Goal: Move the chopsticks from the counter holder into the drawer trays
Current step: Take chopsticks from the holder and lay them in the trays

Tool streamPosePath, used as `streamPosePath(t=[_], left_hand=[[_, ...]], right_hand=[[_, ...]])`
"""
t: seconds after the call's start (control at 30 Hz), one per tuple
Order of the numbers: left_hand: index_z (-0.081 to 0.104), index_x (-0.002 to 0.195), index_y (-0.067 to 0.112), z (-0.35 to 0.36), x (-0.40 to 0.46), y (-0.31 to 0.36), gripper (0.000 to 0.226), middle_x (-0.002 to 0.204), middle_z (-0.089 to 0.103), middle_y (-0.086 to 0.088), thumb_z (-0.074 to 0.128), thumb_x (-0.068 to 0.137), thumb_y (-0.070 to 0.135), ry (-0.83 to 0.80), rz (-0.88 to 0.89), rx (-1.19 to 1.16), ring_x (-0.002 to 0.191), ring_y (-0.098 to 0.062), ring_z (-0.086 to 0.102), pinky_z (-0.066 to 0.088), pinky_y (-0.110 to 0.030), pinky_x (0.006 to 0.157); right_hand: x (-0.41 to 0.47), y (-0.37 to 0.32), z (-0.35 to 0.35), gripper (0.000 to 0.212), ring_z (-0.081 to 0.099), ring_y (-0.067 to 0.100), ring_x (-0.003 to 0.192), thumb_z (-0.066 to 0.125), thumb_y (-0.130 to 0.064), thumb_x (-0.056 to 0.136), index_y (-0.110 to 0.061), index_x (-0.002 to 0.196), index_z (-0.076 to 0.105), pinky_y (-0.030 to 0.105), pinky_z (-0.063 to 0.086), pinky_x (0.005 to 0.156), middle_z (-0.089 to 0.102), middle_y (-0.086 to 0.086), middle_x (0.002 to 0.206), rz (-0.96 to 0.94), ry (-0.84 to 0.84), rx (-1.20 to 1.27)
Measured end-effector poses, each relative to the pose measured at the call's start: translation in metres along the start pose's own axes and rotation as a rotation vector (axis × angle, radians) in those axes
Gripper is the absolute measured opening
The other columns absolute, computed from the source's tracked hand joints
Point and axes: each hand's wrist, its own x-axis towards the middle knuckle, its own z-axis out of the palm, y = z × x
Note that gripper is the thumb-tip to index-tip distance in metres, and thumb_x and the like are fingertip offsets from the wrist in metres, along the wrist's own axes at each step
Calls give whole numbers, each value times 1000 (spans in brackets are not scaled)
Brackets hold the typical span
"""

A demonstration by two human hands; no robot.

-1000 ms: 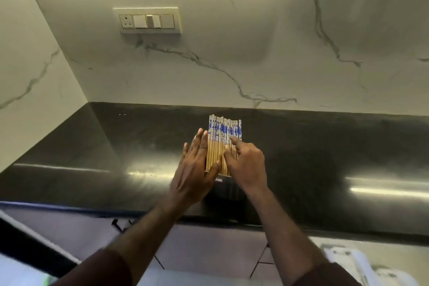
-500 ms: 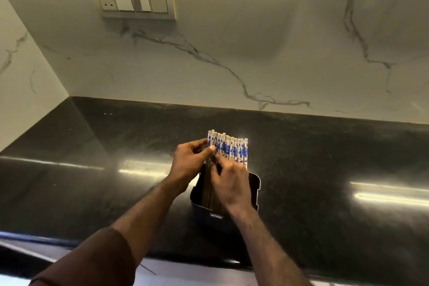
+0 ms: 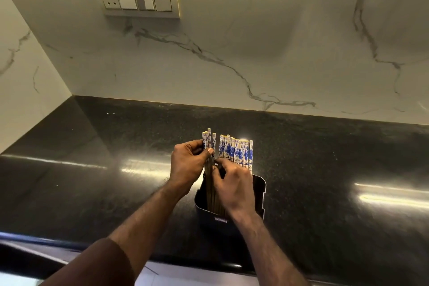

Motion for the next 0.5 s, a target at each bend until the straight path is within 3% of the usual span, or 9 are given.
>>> streamPosePath(t=[0.1,0.27,0.4,0.5], left_hand=[[74,89,24,1,-4,5,27,84,77,2,73,80,-1,62,18,36,81,-13,74,61,-35,77],[71,105,6,-1,-11,28,26,92,75,-6,73,79,0,119,58,11,85,-17,73,60,-37,80],[68,106,11,-12,-24,73,30,98,74,-9,72,79,-1,11,166,-49,89,-19,73,59,-34,81],[69,104,14,-24,-36,115,29,97,75,-5,72,79,1,-98,261,-88,89,-19,73,60,-31,78]], right_hand=[[-1,-1,-1,25,69,11,85,62,-26,93,-16,114,69,18,50,76,75,2,101,-3,-8,13],[-2,-10,-8,28,65,8,75,60,-36,93,-15,109,69,13,42,66,75,3,93,-17,9,46],[-4,-24,-25,36,66,7,89,58,-34,95,-14,124,63,18,51,77,74,5,108,35,-68,212],[-10,-34,-43,30,68,8,84,57,-24,96,-17,125,63,26,56,77,73,1,102,84,-116,336]])
